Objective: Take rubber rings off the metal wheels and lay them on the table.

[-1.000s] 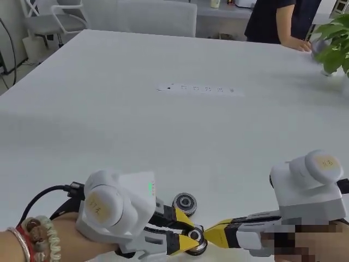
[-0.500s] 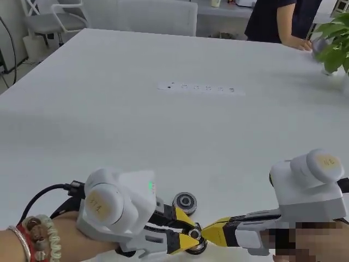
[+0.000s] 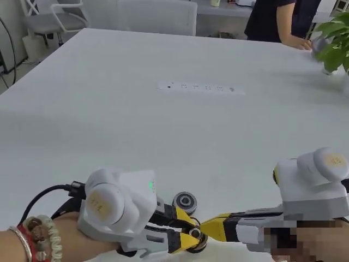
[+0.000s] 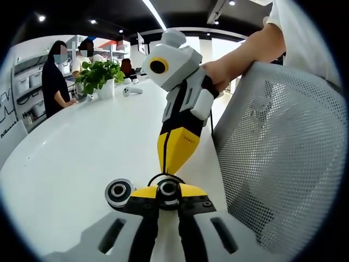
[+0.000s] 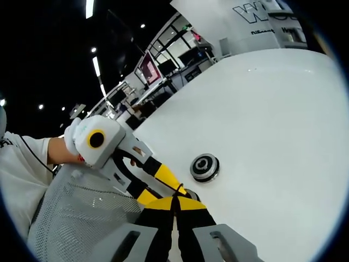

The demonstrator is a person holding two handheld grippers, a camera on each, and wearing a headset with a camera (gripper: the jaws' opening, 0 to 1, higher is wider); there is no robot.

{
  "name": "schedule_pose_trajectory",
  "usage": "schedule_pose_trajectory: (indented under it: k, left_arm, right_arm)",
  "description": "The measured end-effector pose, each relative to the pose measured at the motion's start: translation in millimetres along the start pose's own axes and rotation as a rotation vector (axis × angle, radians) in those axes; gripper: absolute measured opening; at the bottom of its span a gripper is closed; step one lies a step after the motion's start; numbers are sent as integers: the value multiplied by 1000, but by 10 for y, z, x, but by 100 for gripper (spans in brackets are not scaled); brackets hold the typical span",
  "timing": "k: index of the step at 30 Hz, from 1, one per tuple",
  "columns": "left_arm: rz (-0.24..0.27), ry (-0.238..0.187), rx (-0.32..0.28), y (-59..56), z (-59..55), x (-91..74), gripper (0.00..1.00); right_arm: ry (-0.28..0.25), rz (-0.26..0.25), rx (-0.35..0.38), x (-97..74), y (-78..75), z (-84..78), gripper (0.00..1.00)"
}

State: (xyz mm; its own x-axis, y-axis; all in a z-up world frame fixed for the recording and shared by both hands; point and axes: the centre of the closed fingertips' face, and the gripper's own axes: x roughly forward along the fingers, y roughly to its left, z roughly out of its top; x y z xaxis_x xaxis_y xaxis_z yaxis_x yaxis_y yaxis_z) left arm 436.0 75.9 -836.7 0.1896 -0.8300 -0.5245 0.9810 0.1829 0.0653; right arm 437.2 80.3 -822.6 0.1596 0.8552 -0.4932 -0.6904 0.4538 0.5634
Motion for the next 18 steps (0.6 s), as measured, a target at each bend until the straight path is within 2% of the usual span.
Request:
schedule_pose_trajectory:
  k: [7,18]
  left_arm:
    - [-7,10,5,5,-1,-1,7]
    - [-9,14,-17,-4,-10,-19,7]
  right_arm:
    - [37,-23,-23,6,-30,-67,0]
    - [30,-27,-24,-9,-38,-59,0]
